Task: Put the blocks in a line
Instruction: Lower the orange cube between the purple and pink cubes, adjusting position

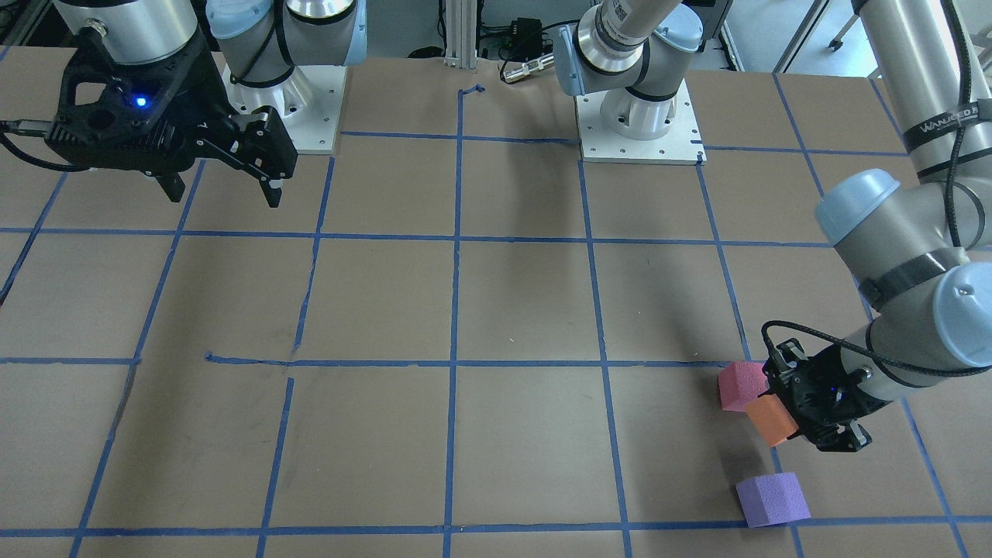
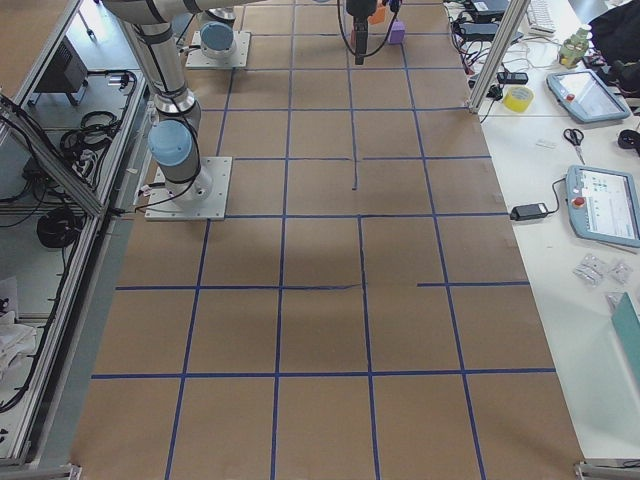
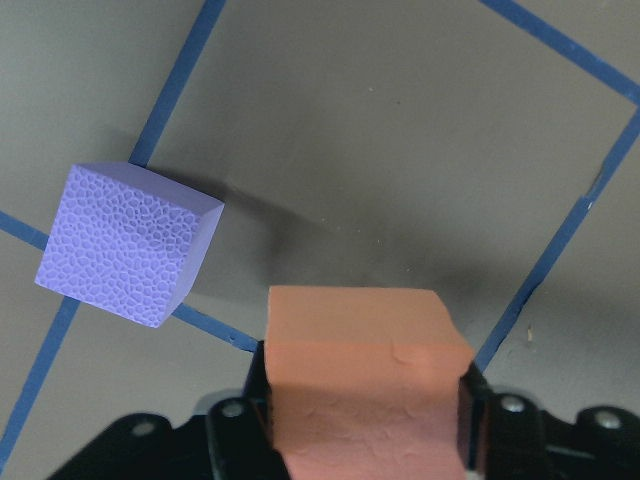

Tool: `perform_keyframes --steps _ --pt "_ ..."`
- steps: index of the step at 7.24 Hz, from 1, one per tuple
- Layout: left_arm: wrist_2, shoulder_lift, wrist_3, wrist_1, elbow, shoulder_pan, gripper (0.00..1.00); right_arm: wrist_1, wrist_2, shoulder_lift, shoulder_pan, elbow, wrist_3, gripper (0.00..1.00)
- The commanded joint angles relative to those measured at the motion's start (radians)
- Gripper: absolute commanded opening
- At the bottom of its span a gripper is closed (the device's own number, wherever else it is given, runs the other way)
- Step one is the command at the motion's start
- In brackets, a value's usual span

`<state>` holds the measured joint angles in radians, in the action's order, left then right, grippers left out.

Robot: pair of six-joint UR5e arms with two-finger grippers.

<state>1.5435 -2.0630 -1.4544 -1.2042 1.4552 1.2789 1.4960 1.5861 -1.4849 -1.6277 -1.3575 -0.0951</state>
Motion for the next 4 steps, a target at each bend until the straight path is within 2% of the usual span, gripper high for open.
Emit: perform_keyframes --steps 1,4 --pt "0.007 -0.034 -0.148 0.072 -0.019 -0.004 0.00 0.000 0.000 0.000 0.000 0.000 0.001 1.00" --pt "0.003 -0.043 -0.248 0.121 0.023 -0.004 0.00 0.000 0.000 0.000 -0.001 0.000 0.000 1.00"
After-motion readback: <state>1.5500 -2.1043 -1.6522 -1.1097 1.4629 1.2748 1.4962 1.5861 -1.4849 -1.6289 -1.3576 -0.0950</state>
